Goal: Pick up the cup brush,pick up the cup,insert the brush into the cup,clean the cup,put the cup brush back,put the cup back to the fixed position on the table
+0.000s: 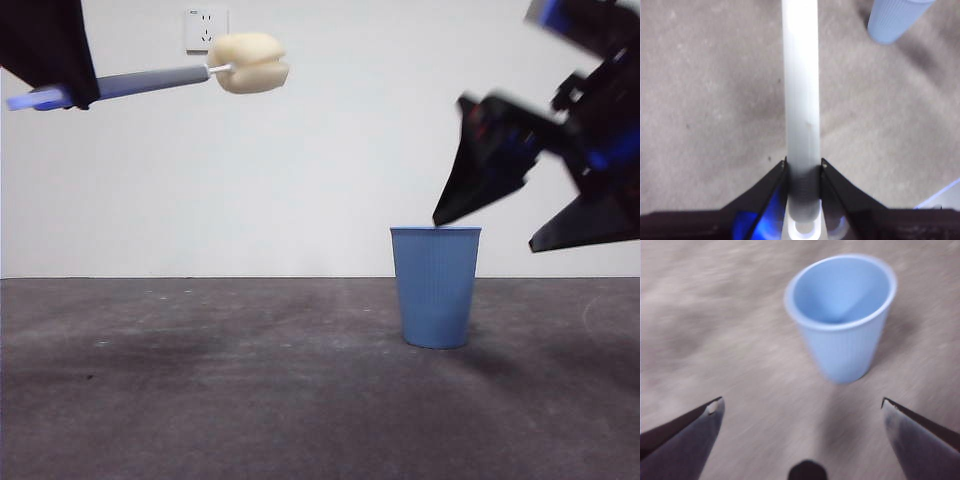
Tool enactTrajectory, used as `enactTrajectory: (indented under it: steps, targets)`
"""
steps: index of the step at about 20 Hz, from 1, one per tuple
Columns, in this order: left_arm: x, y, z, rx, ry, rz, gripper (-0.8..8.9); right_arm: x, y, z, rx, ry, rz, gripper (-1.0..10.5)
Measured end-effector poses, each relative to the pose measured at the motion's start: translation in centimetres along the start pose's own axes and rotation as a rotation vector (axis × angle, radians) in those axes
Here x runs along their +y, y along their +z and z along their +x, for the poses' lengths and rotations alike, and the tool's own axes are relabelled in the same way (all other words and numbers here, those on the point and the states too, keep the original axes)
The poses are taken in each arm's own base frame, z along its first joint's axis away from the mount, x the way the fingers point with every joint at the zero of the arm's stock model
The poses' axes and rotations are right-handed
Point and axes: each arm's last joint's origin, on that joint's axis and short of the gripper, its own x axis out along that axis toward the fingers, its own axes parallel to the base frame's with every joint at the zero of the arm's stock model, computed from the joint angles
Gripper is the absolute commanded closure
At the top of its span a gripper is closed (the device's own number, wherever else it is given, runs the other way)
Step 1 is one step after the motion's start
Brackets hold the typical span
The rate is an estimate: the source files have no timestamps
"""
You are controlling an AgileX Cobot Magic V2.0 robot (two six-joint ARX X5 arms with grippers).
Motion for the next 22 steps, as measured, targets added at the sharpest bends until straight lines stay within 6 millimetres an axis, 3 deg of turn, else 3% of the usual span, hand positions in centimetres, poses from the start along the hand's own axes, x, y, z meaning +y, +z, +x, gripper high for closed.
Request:
enactTrajectory:
  steps: [9,22]
  targets:
    - [0.0,-0.3,0.0,0.028,0.004,0.003,8.22,-1.0,-1.3,5.8,-0.090,-0.019,-0.031,3.5]
    - [0.1,-0.3,0.0,0.035,0.005,0.003,8.22,-2.5,-1.4,9.2,-0.196,0.014,-0.023,3.5]
